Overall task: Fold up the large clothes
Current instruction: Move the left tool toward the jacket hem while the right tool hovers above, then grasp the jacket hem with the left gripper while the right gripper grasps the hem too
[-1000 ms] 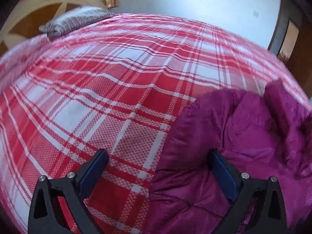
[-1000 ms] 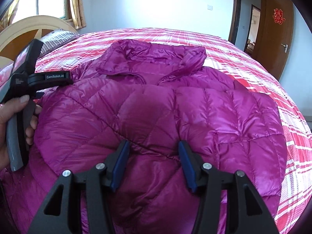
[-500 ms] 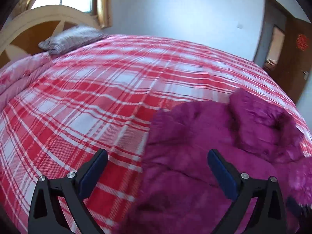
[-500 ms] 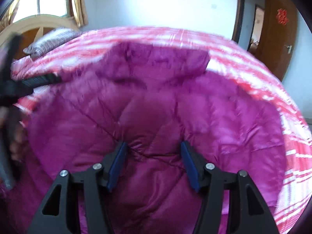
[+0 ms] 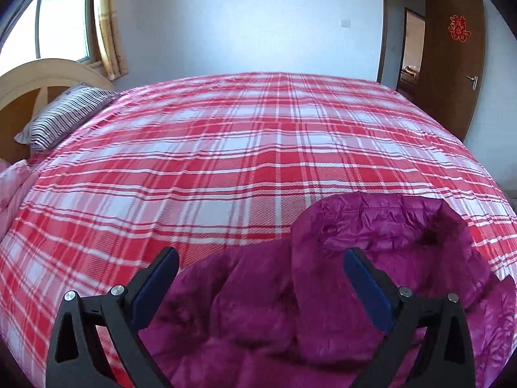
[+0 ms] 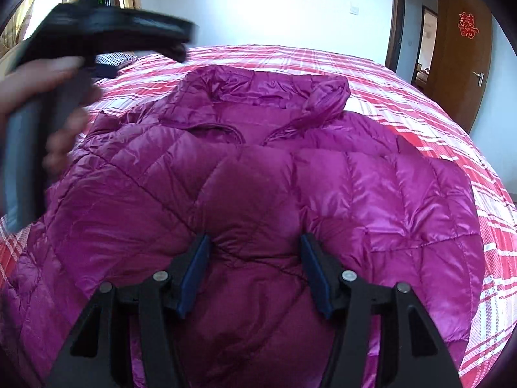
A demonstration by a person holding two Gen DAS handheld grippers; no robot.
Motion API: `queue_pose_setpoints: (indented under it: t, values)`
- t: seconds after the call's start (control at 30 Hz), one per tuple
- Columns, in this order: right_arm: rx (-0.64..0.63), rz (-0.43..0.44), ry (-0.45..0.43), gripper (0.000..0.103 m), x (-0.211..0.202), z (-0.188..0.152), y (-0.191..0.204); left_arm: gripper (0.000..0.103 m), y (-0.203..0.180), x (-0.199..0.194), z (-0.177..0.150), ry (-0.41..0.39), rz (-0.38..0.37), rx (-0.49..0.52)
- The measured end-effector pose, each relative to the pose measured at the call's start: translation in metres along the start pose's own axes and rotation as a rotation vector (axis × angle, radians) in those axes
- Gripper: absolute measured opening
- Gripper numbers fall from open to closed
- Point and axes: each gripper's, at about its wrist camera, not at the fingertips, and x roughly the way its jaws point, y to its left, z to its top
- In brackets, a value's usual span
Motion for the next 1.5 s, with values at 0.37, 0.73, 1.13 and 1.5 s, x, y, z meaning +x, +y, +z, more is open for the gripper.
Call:
queue_pose_setpoints:
  t: [0.37,0.73,1.13,1.5]
  values:
    - [0.021,0.017,-0.011,0.062,-0.002,-0.002,-0.002,0.015,-0.021,0.029,0.006,0.066,-0.011,0.033]
    - [0.107,0.101,-0.03,0.062,-0.019,0.001,-0.022,0.01,0.009,0.022,-0.023,-0.015,-0.123,-0.251]
    - [0.126,-0.073,0.01,0.063,0.004,0.143,-0.097,0.01,0.022,0.039,-0.032,0.005,-0.217,-0.329]
    - [-0.032,-0.124,0.121,0.012,0.052,0.124,-0.096,0.01,0.037,0.042,-0.04,-0.007,-0.27,-0.41]
